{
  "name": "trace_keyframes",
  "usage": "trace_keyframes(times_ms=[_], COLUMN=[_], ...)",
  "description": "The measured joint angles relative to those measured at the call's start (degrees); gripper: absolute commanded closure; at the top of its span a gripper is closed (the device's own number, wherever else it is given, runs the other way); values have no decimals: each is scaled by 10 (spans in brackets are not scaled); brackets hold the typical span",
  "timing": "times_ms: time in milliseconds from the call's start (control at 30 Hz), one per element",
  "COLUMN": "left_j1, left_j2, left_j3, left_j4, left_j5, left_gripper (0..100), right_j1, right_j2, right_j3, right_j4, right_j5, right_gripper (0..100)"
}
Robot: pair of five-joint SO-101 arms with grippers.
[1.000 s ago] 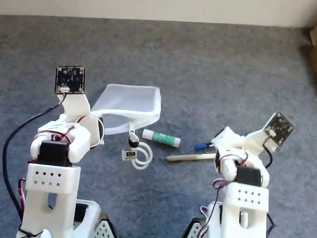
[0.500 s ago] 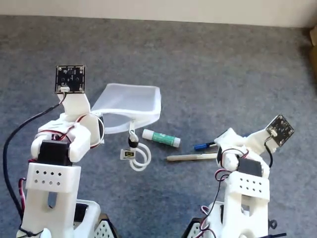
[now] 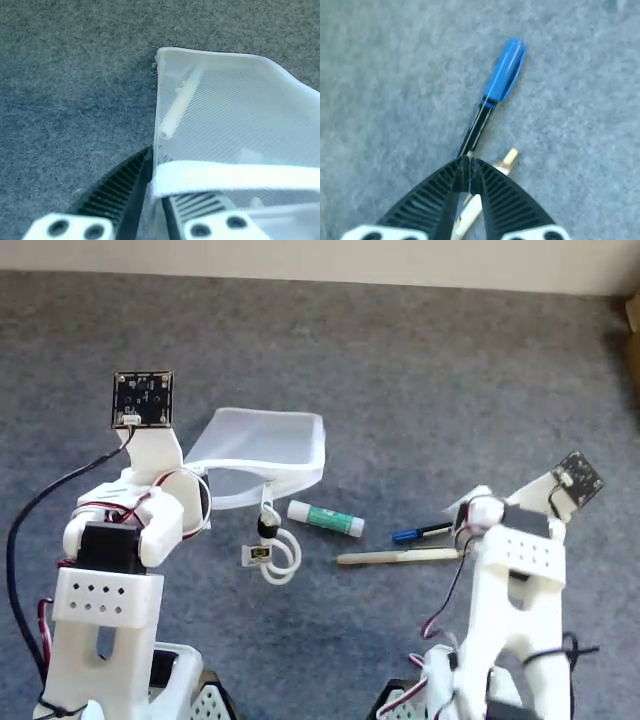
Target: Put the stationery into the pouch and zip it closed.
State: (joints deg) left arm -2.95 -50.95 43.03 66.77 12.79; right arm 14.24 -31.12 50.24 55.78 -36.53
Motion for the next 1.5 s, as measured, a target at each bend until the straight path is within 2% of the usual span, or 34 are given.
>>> trace_keyframes(times_ms=[100, 333, 1500], left_j1=[0, 0, 0], left_j2=[-4, -4, -4], left_j3=[7, 9, 23], left_j4=[0, -3, -22], left_j5=[0, 0, 0], left_gripper=[983, 983, 983], right_j1=[13, 35, 42], right_j2=[53, 120, 131], right_j3=[-39, -80, -98], right_j4=[0, 0, -47], right_j5=[0, -17, -31], right_gripper=[980, 865, 860])
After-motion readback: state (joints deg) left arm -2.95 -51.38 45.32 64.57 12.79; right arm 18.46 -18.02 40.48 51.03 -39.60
